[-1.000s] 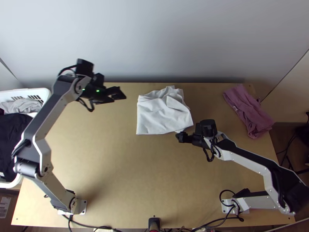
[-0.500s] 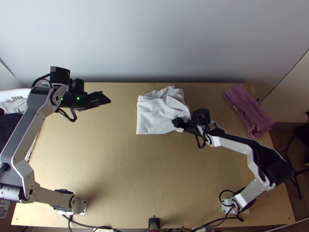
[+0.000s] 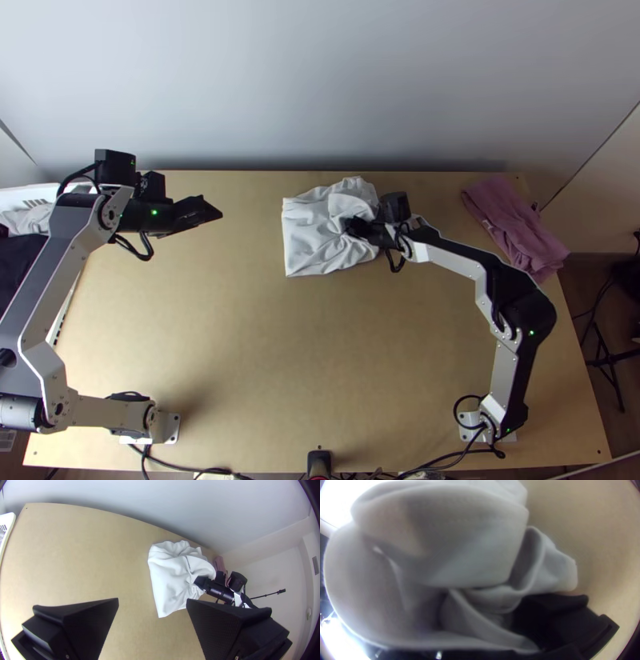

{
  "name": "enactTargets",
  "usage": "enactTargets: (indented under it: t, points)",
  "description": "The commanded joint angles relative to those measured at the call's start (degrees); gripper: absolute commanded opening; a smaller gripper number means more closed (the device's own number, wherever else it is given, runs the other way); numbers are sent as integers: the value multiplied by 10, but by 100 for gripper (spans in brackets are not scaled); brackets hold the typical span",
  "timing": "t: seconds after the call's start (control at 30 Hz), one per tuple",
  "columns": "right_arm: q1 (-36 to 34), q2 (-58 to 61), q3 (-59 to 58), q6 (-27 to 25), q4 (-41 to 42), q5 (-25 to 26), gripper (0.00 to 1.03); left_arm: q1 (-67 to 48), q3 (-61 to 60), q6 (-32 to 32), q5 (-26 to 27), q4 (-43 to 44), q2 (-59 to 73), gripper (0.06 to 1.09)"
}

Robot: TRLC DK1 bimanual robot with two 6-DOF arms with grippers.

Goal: Fold the t-shirt

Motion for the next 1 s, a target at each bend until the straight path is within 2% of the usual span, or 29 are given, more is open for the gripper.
enactTargets:
  t: [0.0, 0.17, 0.37, 0.5, 0.77, 0.97]
  points:
    - [12, 16, 52, -46, -49, 19, 6, 15, -22, 3, 0, 6, 0, 104]
    - [5, -43, 25, -55, -49, 25, 5, 24, -25, 0, 1, 6, 2, 104]
    - [-33, -126, 29, -88, -42, 68, 4, 24, -44, -9, 2, 6, 2, 104]
    - [-35, -190, 25, -163, -38, 138, 4, 24, -64, -11, 6, 7, -6, 104]
    - [-105, -277, 14, -214, -25, 148, 3, 25, -87, -14, 18, 12, -29, 104]
    - [-192, -298, 20, -245, -24, 148, 3, 25, -89, -17, 21, 12, -35, 104]
